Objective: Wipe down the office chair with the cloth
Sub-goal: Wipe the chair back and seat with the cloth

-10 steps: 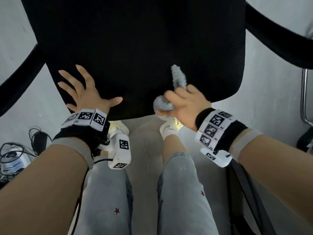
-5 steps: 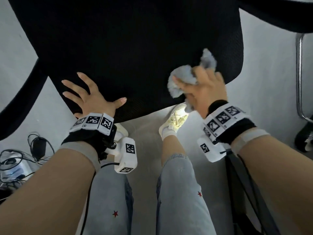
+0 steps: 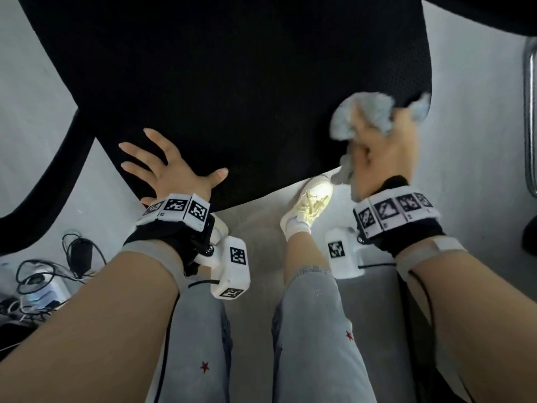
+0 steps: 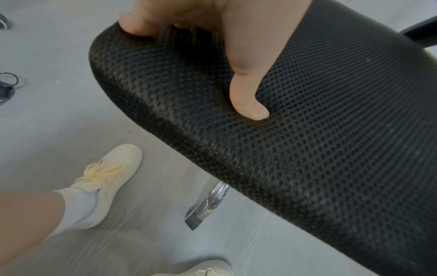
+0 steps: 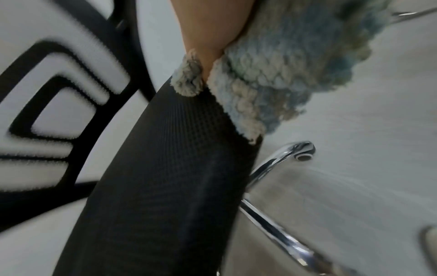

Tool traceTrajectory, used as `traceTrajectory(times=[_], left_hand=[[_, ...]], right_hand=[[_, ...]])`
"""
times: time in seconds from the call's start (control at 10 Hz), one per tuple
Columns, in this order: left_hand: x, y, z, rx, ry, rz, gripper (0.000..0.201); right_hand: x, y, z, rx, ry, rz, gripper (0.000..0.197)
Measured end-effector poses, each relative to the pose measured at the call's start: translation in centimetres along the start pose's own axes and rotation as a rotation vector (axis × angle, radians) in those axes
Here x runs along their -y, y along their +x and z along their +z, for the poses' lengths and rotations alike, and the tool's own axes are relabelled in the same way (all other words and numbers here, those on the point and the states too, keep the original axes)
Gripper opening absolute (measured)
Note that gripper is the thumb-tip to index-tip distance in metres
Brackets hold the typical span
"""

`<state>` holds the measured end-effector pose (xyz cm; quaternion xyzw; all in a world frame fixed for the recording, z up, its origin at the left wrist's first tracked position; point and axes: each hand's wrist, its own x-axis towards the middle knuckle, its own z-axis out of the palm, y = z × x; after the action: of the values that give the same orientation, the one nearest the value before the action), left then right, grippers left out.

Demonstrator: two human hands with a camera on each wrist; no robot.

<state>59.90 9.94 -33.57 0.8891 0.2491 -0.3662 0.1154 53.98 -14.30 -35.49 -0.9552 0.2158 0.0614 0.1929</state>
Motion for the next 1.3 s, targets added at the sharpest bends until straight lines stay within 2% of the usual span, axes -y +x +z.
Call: traceTrajectory(times=[0.1,0.2,0.3,0.4,0.5,0.6,0.7,0.8,0.9,1.0,1.1,1.2,1.3], left_hand=[[-0.3,-0.2,0.1,0.000,0.000,-0.012,0.123],[-0.1,0.1,0.0,0.012,0.025,0.001,0.123],[0.6,0.6,-0.5,0.017,0.053,0.027,0.123],[0.9,0.9,-0.6,0.017,0.084,0.040,0.125],[0.8,0.9,-0.6,-0.008,0.105,0.038,0.126],[0.6,1.0,-0.6,-0.008,0.119,0.035,0.125],[0.9,1.4,-1.0,-0.001,0.152,0.049,0.126],[0.7,1.7,-2.0,0.025,0.169,0.033,0.126],[-0.2,1.8,-2.8,0.044,0.153,0.003,0.125],[-0.6,1.7,-2.9,0.075,0.151,0.012,0.125],[-0.5,1.7,-3.0,0.105,0.168,0.012,0.126],[-0.4,2.0,-3.4,0.112,0.190,0.024,0.127],[-0.2,2.1,-3.4,0.123,0.184,0.027,0.127]], right_hand=[[3.0,-0.2,1.6,-0.092,0.016,0.212,0.044],[8.5,-3.2,3.6,0.088,0.050,-0.186,0.038],[6.9,-1.4,3.1,0.184,-0.110,-0.523,0.041],[2.3,3.4,0.7,0.040,-0.127,-0.048,0.036],[-0.8,5.4,-0.9,-0.053,-0.172,-0.046,0.047],[4.4,4.0,1.0,0.024,-0.058,0.188,0.046],[9.8,0.8,1.9,0.211,0.047,-0.137,0.038],[8.2,1.3,0.3,0.227,0.001,-0.454,0.044],[3.2,4.8,-2.4,0.088,0.114,-0.025,0.023],[1.4,4.7,-2.2,0.099,-0.075,0.213,0.044],[6.8,0.7,1.1,0.329,-0.117,-0.050,0.050],[10.0,-1.0,1.9,0.309,-0.089,-0.412,0.047],[7.6,3.5,-0.2,0.359,-0.006,-0.230,0.035]])
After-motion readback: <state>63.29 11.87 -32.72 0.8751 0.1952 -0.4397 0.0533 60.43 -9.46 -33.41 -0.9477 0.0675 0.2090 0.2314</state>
